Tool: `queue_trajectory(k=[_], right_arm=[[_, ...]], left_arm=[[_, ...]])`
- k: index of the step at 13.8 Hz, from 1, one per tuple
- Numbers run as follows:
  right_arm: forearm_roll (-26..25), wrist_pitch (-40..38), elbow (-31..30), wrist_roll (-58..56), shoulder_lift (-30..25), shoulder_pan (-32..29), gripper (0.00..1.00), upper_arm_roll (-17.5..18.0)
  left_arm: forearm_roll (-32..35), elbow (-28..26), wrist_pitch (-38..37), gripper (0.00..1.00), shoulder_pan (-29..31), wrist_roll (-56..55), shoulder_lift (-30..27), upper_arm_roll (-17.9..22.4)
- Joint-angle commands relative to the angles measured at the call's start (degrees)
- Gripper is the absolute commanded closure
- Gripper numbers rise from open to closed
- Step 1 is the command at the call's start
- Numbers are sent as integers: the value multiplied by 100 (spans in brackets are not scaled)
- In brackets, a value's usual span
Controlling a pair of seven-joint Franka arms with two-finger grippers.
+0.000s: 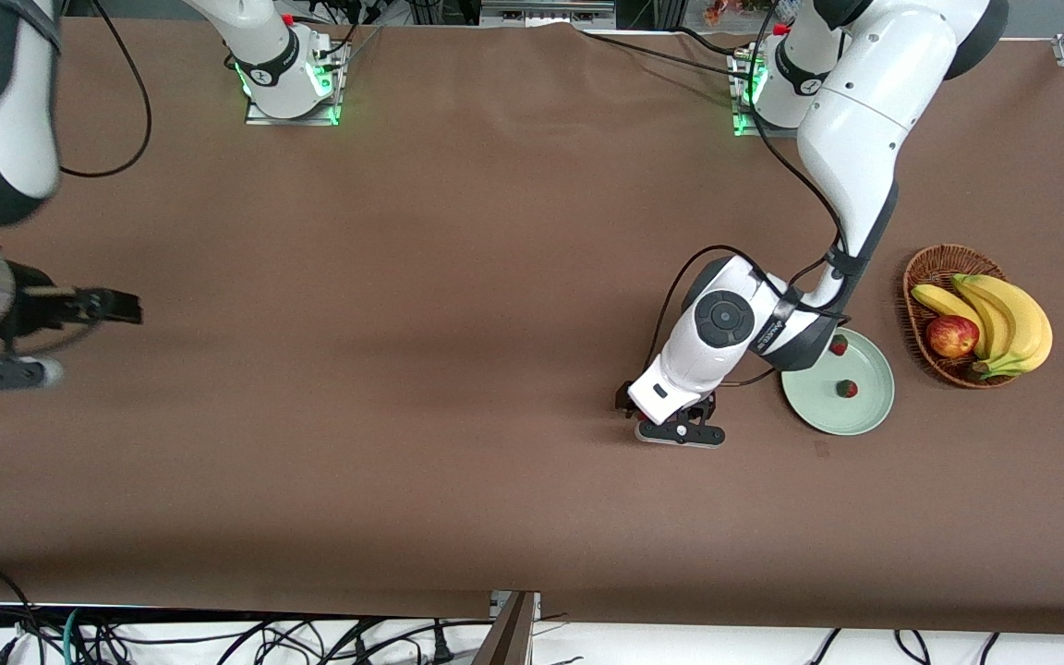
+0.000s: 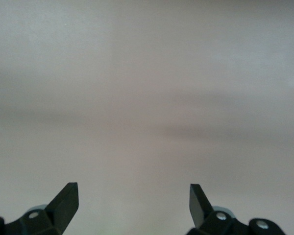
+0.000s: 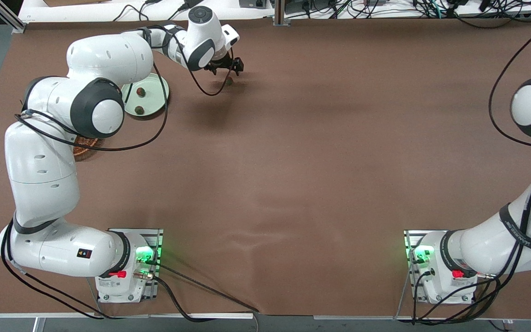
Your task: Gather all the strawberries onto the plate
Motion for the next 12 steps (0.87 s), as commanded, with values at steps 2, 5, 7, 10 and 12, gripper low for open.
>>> queue_trajectory(k=[2, 5, 7, 10, 12], right_arm=[[-240, 73, -1006, -38, -965, -357, 0, 681], [-381, 100, -1271, -65, -1239, -419, 0, 912], [-355, 126, -1315, -65, -1510, -533, 0, 938], [-355, 83, -1350, -74, -1608, -630, 0, 938], [-346, 91, -1368, -91, -1609, -666, 0, 938]], left_arm=[[168, -222, 403, 0, -59, -43, 111, 62], [168, -363, 509, 26, -24, -43, 103, 80], [168, -363, 500, 71, -15, -43, 85, 80], [168, -363, 430, 100, 37, -43, -29, 62], [168, -363, 229, 100, 151, 10, -169, 62]])
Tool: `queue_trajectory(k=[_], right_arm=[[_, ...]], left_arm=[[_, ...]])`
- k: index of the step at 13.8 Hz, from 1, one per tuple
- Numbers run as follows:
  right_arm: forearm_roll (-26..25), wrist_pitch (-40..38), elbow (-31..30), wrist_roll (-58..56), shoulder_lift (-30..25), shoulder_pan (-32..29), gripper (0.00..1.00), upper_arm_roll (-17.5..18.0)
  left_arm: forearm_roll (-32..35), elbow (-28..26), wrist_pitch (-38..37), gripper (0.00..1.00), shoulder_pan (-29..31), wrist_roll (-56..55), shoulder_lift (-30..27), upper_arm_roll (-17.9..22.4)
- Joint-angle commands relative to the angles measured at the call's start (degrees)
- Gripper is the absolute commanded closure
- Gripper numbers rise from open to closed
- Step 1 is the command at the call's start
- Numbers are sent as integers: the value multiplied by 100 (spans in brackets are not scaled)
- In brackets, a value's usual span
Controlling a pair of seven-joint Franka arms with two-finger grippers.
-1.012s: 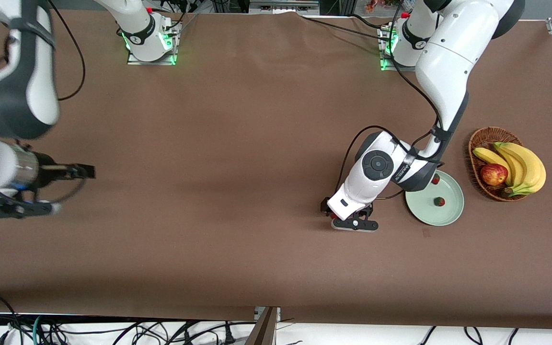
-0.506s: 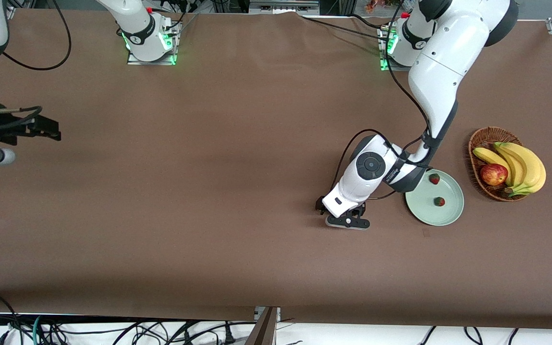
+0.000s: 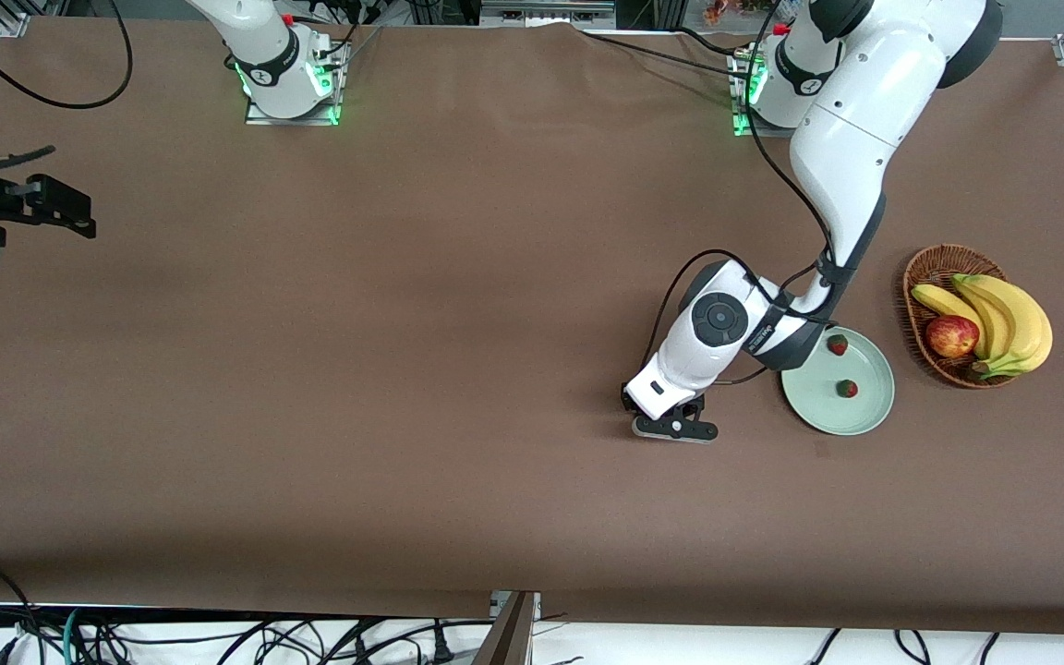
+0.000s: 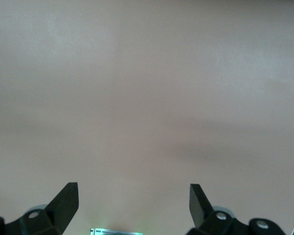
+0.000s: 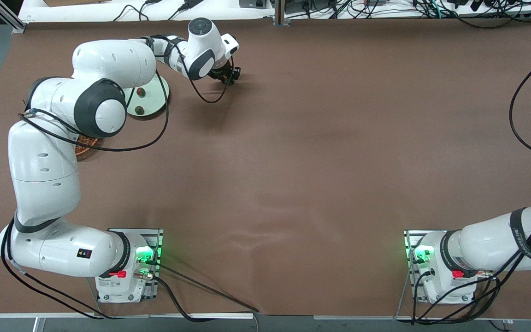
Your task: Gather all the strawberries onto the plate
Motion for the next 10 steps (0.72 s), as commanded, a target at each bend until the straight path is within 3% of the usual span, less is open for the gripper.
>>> queue_trajectory(k=[1, 5, 10], right_arm=[[-53, 96, -290, -54, -158, -131, 0, 149], [-35, 245, -466, 25, -175, -122, 0, 158], [-35, 324, -484, -1, -149, -131, 0, 158]], left_arm=[[166, -86, -412, 100, 214, 9, -392, -8], [166, -42, -1818, 100, 662, 814, -999, -8], [158, -77, -2865, 98, 1540, 3247, -1141, -17]])
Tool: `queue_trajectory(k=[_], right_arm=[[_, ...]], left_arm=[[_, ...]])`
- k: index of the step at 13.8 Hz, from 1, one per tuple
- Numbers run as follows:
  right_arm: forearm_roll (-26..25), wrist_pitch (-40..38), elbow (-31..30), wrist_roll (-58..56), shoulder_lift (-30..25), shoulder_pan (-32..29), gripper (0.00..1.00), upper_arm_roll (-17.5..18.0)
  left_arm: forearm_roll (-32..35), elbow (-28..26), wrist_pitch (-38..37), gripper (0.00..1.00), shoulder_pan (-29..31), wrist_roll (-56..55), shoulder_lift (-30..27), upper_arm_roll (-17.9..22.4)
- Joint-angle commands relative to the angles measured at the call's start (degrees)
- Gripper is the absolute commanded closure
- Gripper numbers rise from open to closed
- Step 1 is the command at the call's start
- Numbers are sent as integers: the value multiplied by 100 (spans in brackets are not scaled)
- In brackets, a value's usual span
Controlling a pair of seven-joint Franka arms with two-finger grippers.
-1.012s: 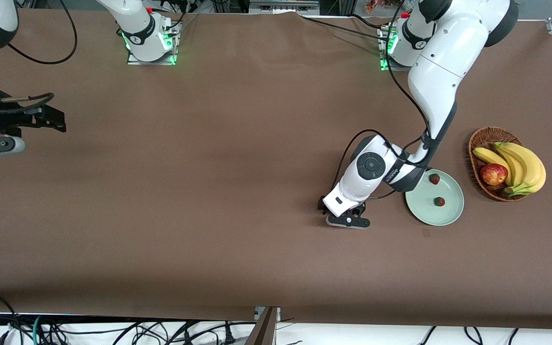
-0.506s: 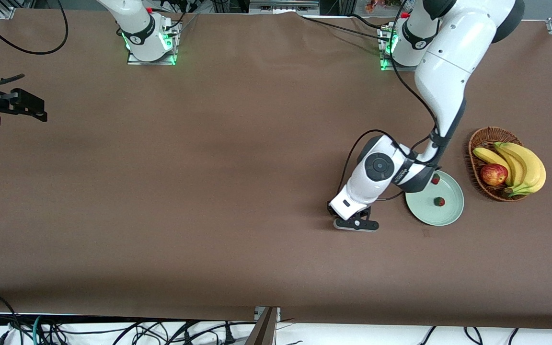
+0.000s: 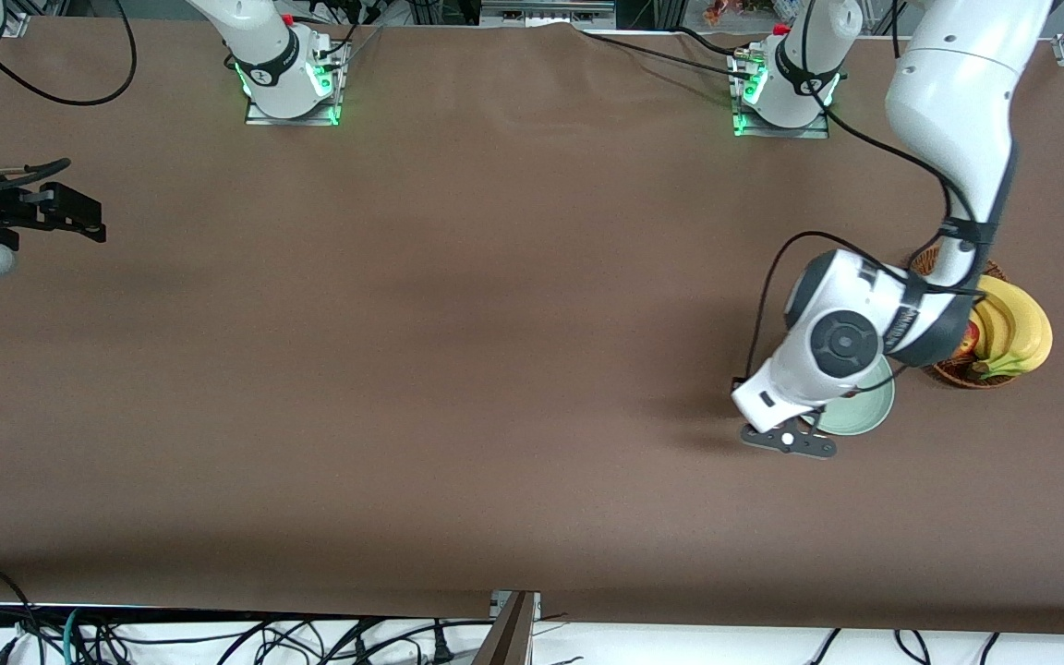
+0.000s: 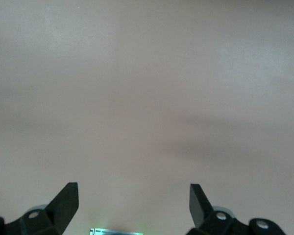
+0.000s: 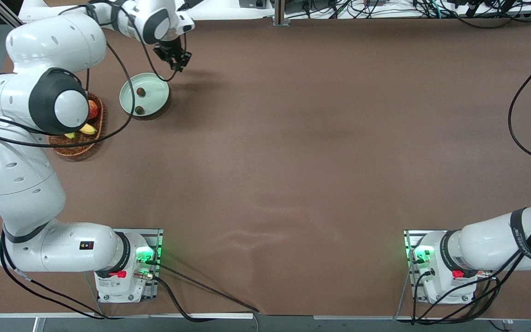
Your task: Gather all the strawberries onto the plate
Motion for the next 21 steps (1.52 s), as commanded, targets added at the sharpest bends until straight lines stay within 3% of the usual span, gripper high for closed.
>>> queue_trajectory(k=[1, 3, 4, 5, 10, 15, 19, 21], right_arm=[[-36, 159, -174, -26, -142, -107, 0, 103], [-36, 221, -174, -44, -151, -107, 0, 103], [-27, 221, -174, 9, -151, -107, 0, 103], [-27, 212, -183, 27, -134, -115, 0, 103], [-27, 643, -289, -44, -107, -142, 0, 103], [8, 441, -280, 26, -195, -133, 0, 95], [8, 212, -262, -26, -230, -159, 0, 51], [0, 116, -262, -26, -221, -185, 0, 7]], left_arm=[[155, -163, -368, 98, 528, 1073, -86, -63], [155, -233, -519, 91, 758, 1496, -78, -63], [137, -303, -502, 57, 837, 1541, -51, -63], [76, -304, -502, 1, 864, 1550, -16, -63], [49, -243, -589, 0, 864, 1533, -252, -177], [-335, -163, -1519, 0, 864, 1480, -1560, -415], [-882, 494, -2784, 0, 986, 1533, -2318, -371], [-1442, 304, -2805, 0, 935, 1454, -2904, 13]])
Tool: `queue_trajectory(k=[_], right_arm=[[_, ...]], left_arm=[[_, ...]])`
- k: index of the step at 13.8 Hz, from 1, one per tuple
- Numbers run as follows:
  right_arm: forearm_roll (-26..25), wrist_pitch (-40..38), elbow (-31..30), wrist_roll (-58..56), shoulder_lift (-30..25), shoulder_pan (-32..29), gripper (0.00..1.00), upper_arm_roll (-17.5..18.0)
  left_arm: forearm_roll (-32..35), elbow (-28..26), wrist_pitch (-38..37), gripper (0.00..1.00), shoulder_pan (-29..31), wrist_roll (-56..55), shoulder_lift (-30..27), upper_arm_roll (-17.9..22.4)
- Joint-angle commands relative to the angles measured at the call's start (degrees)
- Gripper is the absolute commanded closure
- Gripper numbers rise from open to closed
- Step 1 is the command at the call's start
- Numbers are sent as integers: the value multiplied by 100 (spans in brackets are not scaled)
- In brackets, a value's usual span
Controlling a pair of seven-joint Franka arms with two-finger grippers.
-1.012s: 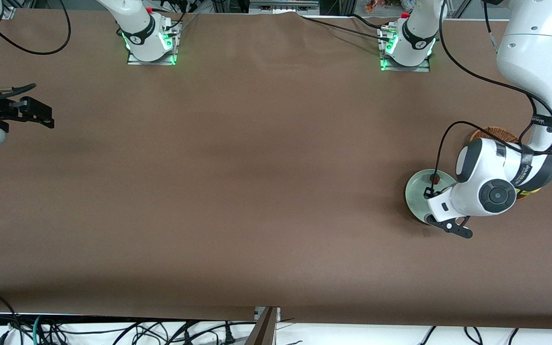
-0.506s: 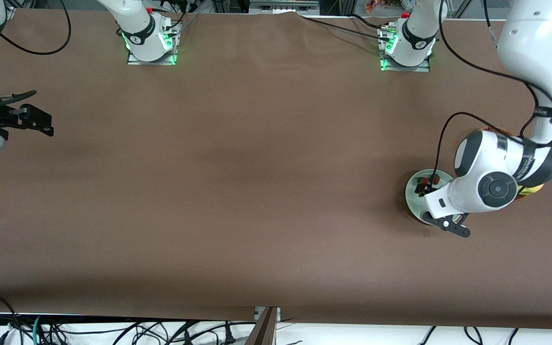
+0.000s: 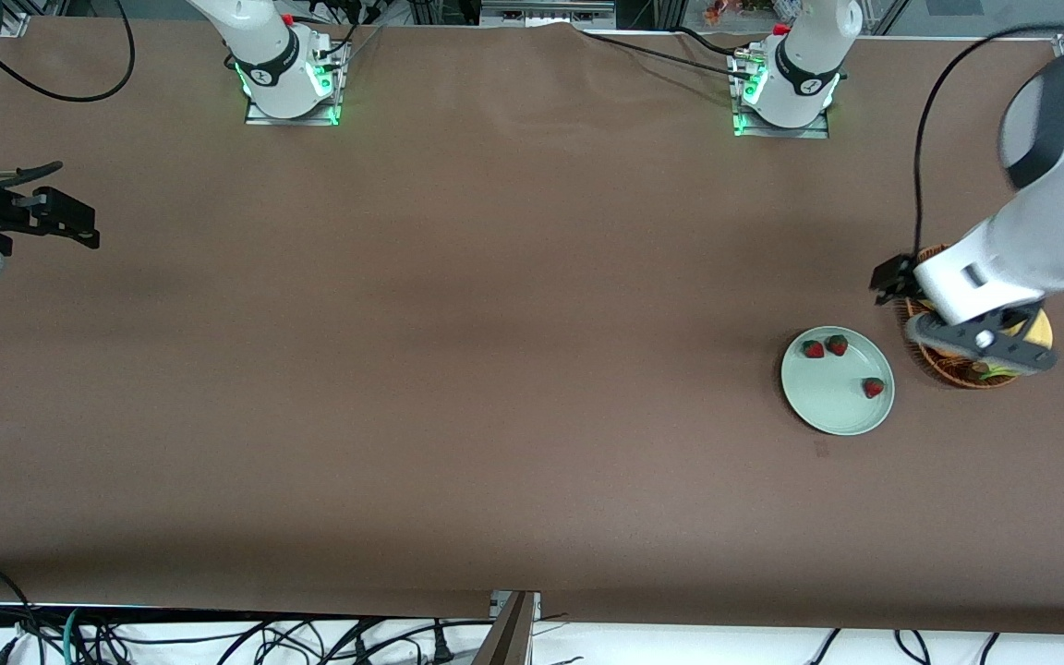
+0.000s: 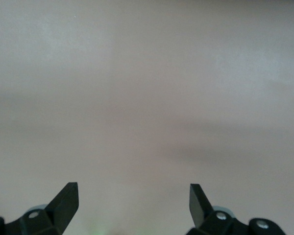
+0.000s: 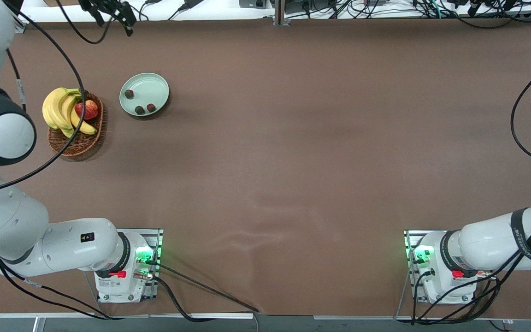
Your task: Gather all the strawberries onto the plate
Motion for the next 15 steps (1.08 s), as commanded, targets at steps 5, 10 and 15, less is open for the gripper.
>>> queue_trajectory(k=[5, 10, 15], right_arm=[[-1, -89, -70, -9, -17, -91, 0, 8], [-1, -28, -70, -8, 0, -83, 0, 17], [8, -2, -61, 53, 35, -56, 0, 34]], left_arm=[[-607, -1776, 723, 0, -1282, 15, -1765, 1875], [-571, -1557, 609, 0, -1265, -151, -1590, 1612], [-579, -1170, 389, 0, -1239, -143, -1265, 1638]])
